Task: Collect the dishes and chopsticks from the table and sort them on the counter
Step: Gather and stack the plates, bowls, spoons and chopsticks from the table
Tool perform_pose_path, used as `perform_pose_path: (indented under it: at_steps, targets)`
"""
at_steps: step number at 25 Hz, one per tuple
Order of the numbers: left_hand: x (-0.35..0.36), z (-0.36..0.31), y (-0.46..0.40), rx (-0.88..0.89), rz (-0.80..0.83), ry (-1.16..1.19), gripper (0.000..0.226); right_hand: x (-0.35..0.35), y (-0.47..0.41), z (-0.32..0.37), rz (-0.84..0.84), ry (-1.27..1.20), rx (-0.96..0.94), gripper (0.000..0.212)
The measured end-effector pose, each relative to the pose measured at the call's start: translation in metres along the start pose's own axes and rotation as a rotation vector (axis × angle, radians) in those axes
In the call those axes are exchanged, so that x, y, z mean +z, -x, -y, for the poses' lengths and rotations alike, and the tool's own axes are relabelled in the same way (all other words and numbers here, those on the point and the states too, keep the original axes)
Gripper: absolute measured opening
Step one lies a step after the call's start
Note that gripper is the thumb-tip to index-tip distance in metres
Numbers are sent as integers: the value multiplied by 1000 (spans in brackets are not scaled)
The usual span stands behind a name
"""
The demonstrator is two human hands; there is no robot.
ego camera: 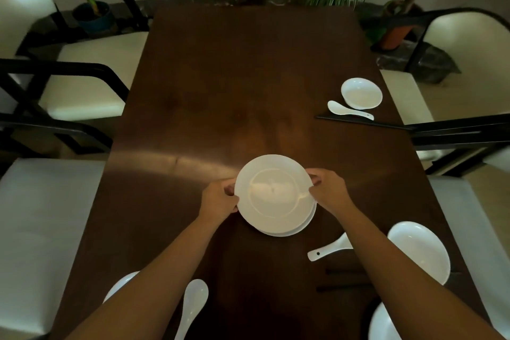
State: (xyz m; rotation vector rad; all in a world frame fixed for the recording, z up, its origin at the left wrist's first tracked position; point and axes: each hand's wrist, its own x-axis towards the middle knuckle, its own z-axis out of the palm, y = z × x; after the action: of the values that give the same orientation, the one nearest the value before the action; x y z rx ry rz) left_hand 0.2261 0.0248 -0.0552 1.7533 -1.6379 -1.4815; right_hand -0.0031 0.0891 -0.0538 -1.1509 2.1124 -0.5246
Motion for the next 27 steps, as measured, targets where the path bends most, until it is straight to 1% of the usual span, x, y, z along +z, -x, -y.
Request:
perform_pose_path:
  at_steps: [4, 9, 11, 14, 16, 19, 21, 23, 27]
  targets:
    - [8, 1, -1, 85, 5, -228, 39, 5, -1, -7, -16, 109, -76, 34]
    - [16, 1, -3, 148, -15, -477, 28, 6, 0, -15, -28, 223, -87, 41]
    - [16, 3, -4, 143, -15, -510, 27, 7, 1, -14, -28, 227, -91, 43]
    - [19, 5, 0, 159, -66, -433, 31, 10, 4, -16, -60, 235, -90, 45]
    - [22, 7, 4, 119, -85, -343, 35, 12, 5, -21, -84, 262, -86, 43]
    - [24, 13, 6, -129, -44, -84, 42, 14, 8, -24, -51, 78, -50, 39]
    - [24, 17, 11, -233, -40, 74, 43, 16, 12, -24, -32, -19, -43, 37]
    - [23, 22, 19, -259, -40, 133, 41, 20, 19, -25, -30, -51, -43, 36]
    - [21, 42, 46, -265, -26, 169, 37, 30, 43, -31, -16, -75, -44, 37]
